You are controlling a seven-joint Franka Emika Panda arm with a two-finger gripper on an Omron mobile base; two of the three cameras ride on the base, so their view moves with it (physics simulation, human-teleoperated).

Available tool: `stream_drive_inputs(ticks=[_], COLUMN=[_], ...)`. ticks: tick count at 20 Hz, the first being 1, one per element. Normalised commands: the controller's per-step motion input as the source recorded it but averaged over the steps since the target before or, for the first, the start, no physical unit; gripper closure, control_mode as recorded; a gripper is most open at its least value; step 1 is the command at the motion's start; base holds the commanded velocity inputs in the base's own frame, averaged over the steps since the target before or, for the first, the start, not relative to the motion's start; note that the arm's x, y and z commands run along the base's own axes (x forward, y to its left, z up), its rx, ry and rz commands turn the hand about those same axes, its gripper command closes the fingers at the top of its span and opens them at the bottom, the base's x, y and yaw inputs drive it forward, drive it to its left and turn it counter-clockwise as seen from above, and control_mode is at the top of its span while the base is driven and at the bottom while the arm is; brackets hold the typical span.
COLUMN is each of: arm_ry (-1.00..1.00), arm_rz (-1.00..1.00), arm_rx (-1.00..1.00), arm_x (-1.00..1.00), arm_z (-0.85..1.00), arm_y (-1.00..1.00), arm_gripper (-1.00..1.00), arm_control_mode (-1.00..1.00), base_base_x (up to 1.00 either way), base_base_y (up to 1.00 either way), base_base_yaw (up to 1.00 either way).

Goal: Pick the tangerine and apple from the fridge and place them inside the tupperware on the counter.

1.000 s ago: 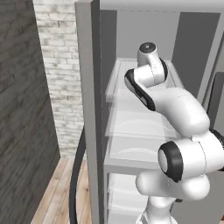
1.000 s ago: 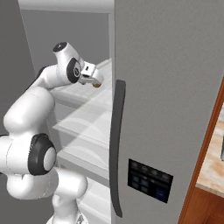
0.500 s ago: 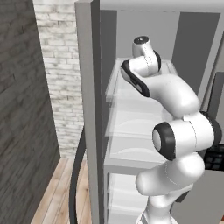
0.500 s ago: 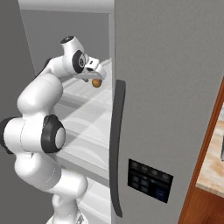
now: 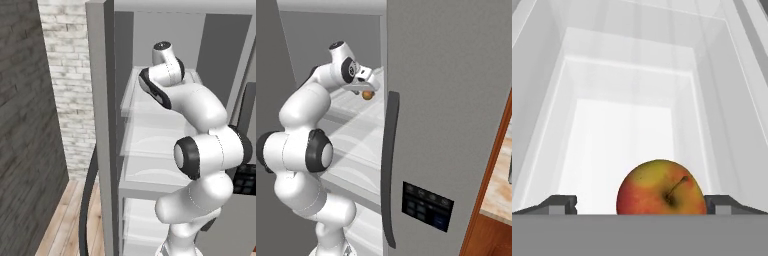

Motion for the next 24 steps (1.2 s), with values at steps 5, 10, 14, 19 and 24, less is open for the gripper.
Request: stream_drive_inputs(ticks=[5, 10, 14, 19, 24], arm_ry=[0.00, -0.05, -0.27, -0.47, -0.10], arm_rz=[0.00, 0.00, 0.07, 0.14, 0.00], arm_rx=[0.00, 0.00, 0.00, 0.00, 0.07], arm_x=[0.00, 0.00, 0.00, -0.02, -0.44], arm_z=[-0.17, -0.23, -0.21, -0.13, -0.01], arm_y=[-0.07, -0.13, -0.13, -0.24, -0.04], arm_gripper=[-1.00, -1.00, 1.00, 1.00, 1.00], arm_control_mode=[-1.00, -1.00, -1.00, -1.00, -1.00], base_base_x=[0.00, 0.00, 0.00, 0.00, 0.00], base_base_y=[0.00, 0.00, 0.00, 0.00, 0.00], base_base_yaw=[0.00, 0.00, 0.00, 0.00, 0.00])
